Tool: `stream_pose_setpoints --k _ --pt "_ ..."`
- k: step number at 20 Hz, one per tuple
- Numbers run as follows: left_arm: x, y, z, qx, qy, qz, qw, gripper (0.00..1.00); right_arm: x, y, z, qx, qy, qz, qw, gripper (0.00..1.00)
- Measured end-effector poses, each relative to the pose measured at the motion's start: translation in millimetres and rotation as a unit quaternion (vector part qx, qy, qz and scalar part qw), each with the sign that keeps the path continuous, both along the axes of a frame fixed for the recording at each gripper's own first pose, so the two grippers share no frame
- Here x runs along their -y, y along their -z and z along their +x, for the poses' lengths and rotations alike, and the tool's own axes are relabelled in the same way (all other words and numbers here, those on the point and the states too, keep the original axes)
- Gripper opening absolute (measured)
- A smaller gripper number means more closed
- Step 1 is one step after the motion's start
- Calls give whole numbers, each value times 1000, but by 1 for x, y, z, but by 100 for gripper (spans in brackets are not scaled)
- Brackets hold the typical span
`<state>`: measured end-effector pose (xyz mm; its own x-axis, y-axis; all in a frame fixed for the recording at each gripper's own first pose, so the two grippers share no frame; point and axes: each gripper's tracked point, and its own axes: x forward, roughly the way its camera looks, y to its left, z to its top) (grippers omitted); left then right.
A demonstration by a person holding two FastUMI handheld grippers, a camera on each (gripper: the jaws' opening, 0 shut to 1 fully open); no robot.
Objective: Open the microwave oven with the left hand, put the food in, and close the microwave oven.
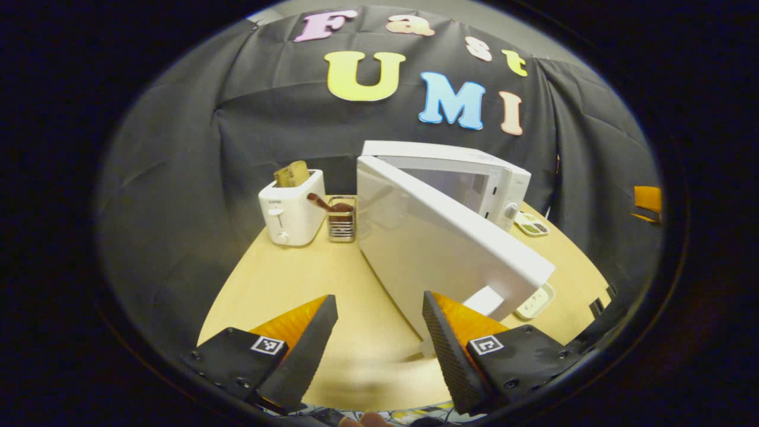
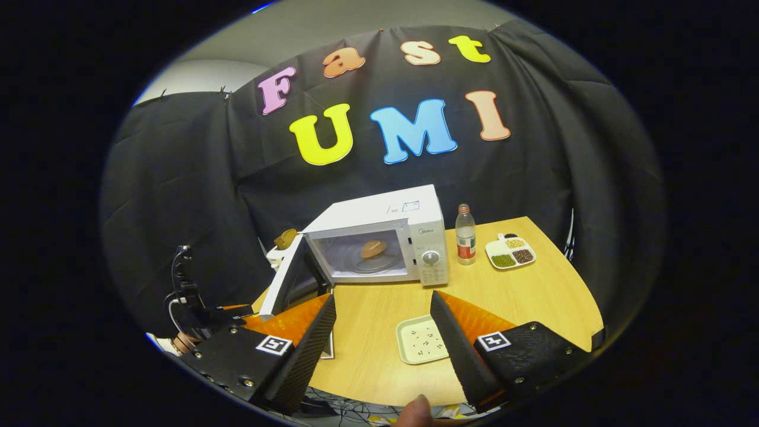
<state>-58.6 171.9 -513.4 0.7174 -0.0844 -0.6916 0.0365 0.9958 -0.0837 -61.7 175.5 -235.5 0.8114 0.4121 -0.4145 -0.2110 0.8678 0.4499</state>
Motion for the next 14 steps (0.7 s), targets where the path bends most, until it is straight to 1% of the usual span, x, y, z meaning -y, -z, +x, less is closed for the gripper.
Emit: stream_pose_setpoints --k 1,2,3,4,5,6,7,10,11,12,14 --pt "19 -2 5 -1 3 -2 1000 98 13 1 2 3 -2 3 1000 98" --pt "38 -4 9 0 8 -1 1000 94 25 3 5 7 -4 7 1000 98" --pt "55 -7 10 -3 13 5 1000 94 38 6 6 11 -6 8 1000 98" --pt "70 -7 14 -6 16 14 1000 97 52 10 9 10 -8 6 1000 98" --pt "84 -8 21 -4 18 22 1000 94 66 16 12 7 -11 5 1000 98" --pt "97 -8 29 -4 17 25 1000 94 79 19 17 7 -8 8 1000 98" --pt "112 -7 35 -6 15 21 1000 94 92 20 21 5 0 13 1000 98" --pt "153 1 60 -11 19 8 1000 100 125 21 26 3 23 29 999 98" --pt "164 3 70 -11 21 9 1000 97 135 25 27 1 32 28 999 98" --pt "172 3 81 -9 26 10 1000 100 144 32 26 -5 40 23 999 98" --pt "188 9 103 -9 44 12 999 99 163 43 25 -18 63 18 998 98"
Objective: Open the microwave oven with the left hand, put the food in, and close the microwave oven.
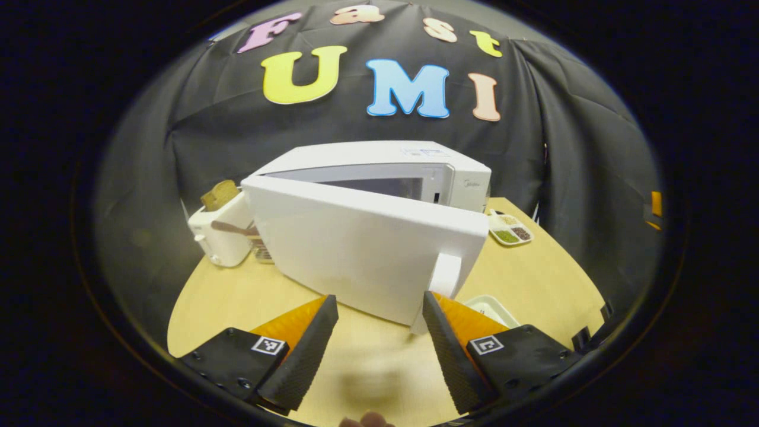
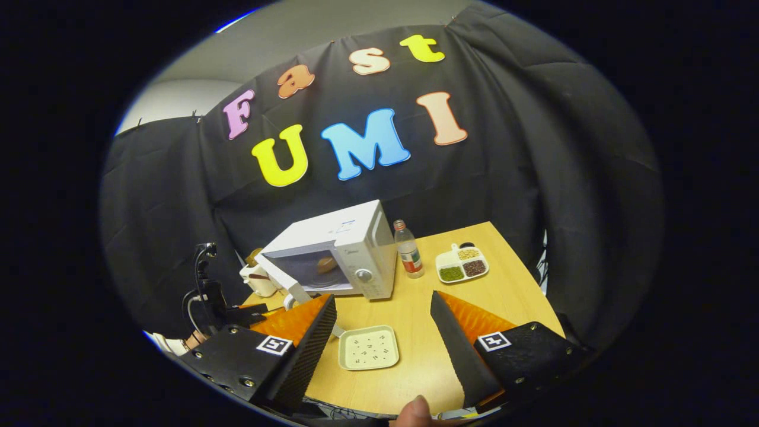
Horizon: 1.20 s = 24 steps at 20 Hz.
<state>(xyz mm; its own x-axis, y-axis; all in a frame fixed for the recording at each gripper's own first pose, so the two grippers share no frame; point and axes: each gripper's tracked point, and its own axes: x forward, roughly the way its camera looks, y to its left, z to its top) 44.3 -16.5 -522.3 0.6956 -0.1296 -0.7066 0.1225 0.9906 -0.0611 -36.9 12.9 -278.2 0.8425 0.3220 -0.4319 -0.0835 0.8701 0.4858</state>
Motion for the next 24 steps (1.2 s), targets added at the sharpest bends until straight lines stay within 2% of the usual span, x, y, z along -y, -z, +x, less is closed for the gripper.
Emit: stream_pose_setpoints --k 5,8,9,10,11,12,16,18,21,24 --pt "20 10 53 14 46 5 999 97 26 17 -6 -32 53 -14 998 98" --pt "18 21 84 19 48 1 999 94 29 21 -1 -47 81 -24 995 97" --pt "17 24 94 20 49 -1 999 99 28 22 1 -53 88 -27 994 98" --pt "17 28 102 21 51 -6 998 99 26 21 4 -56 97 -28 993 98" --pt "15 30 109 20 50 -9 999 94 23 19 8 -57 104 -30 992 98" --pt "18 31 114 21 54 -24 998 95 18 19 13 -56 110 -34 992 98" --pt "23 28 149 42 63 -38 996 94 -6 17 29 -66 111 -54 990 98" --pt "34 28 145 29 51 -88 994 94 -14 14 34 -72 112 -57 990 98" --pt "31 26 148 29 29 -116 992 94 -24 7 38 -70 105 -64 990 98" --pt "34 26 155 25 31 -131 991 94 -34 2 38 -76 92 -66 991 98"
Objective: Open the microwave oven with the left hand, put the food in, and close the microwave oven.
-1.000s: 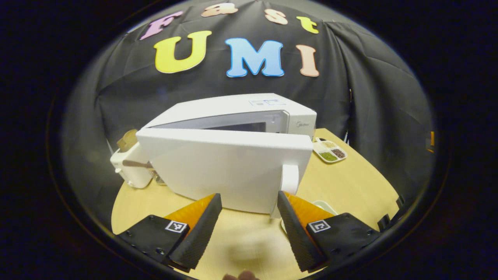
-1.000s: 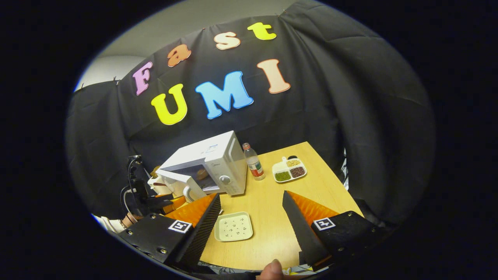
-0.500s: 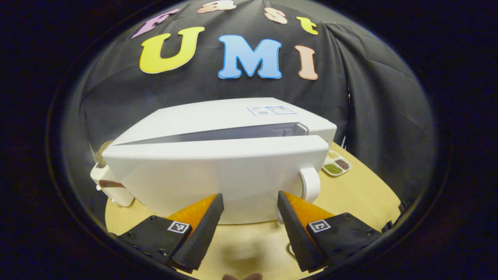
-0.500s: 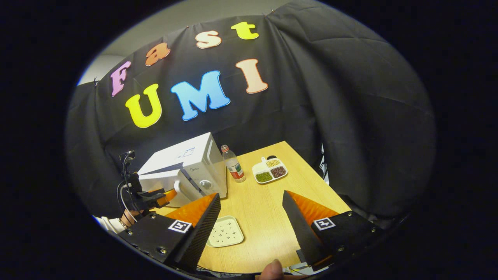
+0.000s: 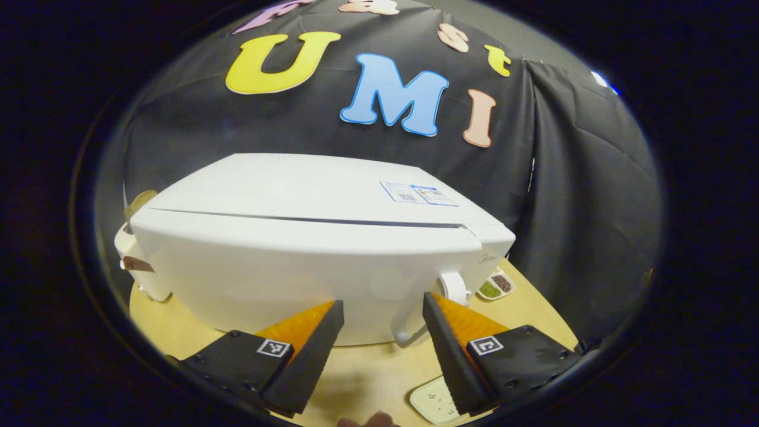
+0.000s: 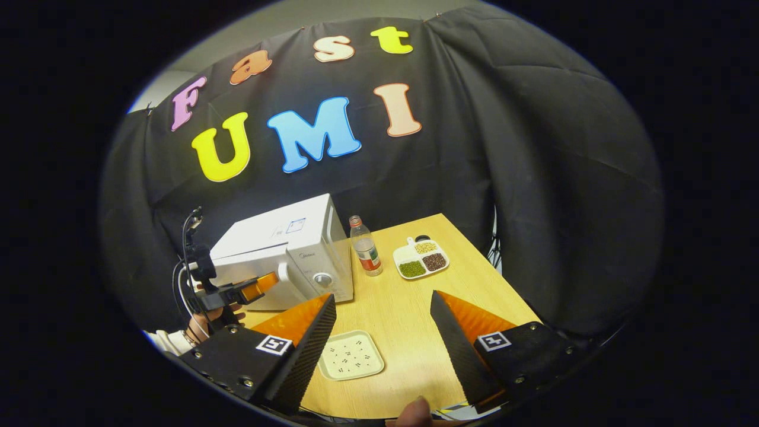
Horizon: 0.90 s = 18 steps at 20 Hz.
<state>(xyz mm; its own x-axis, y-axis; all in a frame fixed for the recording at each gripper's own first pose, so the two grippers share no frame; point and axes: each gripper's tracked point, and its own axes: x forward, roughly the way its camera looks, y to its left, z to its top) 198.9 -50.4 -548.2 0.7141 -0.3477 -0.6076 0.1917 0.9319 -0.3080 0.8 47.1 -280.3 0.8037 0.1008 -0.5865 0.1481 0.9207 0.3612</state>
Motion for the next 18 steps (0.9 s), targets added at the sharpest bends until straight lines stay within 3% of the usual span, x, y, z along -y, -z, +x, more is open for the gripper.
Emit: stream_pose_setpoints --k 4,7,8,10,11,12,13,14,16,17,18 --pt "4 -18 4 -19 -39 -40 998 94 -6 -16 -12 16 -24 -4 1000 98" --pt "3 -92 -5 53 -28 -3 998 100 5 -29 -27 39 -42 -14 998 98" --pt "4 -124 -15 75 -25 13 997 93 11 -34 -29 50 -50 -13 997 98" --pt "4 -182 -45 109 -25 36 993 100 26 -48 -33 69 -64 -10 996 98" --pt "1 -212 -63 120 -34 47 991 96 35 -56 -34 76 -72 -5 994 98" --pt "0 -241 -84 131 -45 49 989 100 43 -62 -38 81 -81 0 993 98" --pt "4 -274 -104 149 -56 38 987 93 53 -75 -38 98 -86 5 991 98" --pt "10 -304 -124 162 -67 21 984 100 65 -91 -37 120 -88 8 989 98" --pt "11 -351 -161 163 -97 -6 982 96 81 -111 -34 152 -91 2 984 98" --pt "10 -378 -177 169 -114 -17 979 99 88 -116 -34 155 -89 -4 984 98" --pt "9 -408 -190 179 -125 -25 976 93 88 -124 -33 163 -92 -1 982 98"
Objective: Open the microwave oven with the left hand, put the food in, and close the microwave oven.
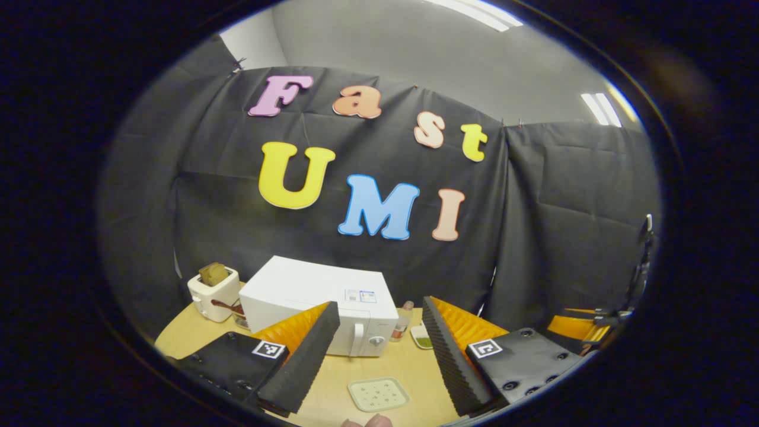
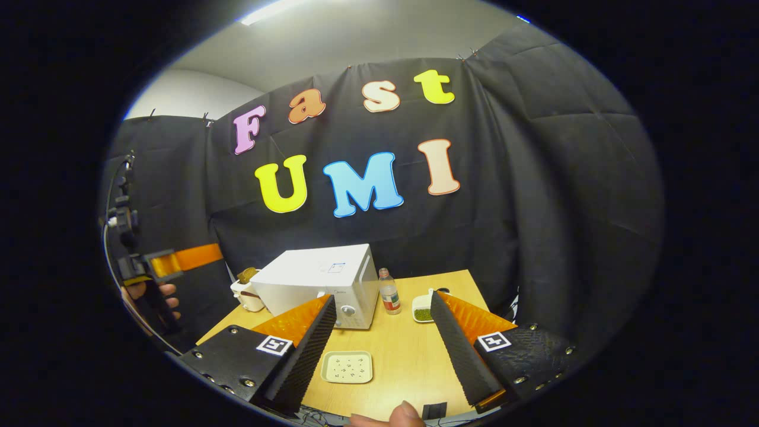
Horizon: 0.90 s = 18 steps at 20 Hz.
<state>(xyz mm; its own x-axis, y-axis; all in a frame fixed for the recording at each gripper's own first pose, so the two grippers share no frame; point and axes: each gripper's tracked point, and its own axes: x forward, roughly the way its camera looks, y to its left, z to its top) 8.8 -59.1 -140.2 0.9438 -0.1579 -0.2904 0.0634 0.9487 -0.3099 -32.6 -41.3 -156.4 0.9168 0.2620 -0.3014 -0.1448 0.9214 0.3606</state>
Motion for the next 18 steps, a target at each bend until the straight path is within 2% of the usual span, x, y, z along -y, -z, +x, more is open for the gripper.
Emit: stream_pose_setpoints --k 3,4,5,6,8,9,11,12,14,15,18 --pt "-9 -74 -30 35 -24 7 999 96 6 -43 -2 24 9 28 999 98" --pt "-14 -94 -38 49 -34 15 998 92 7 -61 -6 43 9 26 999 97" --pt "-16 -114 -46 63 -41 15 997 96 11 -80 -6 63 15 14 998 97" --pt "-9 -134 -52 84 -37 3 996 99 16 -94 -7 82 28 -1 996 97" --pt "-3 -165 -64 116 -18 -17 993 93 21 -123 -7 114 63 -18 991 97" --pt "-8 -171 -72 119 -16 -18 993 95 14 -133 -10 122 65 -15 990 97" --pt "-25 -171 -83 122 -17 -17 992 92 -5 -151 -19 136 53 0 989 97" --pt "-30 -166 -87 119 -19 -12 993 96 -3 -156 -19 142 63 -2 988 97" --pt "-40 -154 -92 111 -16 2 994 96 3 -160 -19 152 88 -25 984 97" --pt "-44 -151 -92 108 -13 9 994 92 -2 -162 -21 155 87 -32 984 97" --pt "-55 -156 -87 121 -9 33 992 92 -18 -163 -22 150 86 -41 984 98"
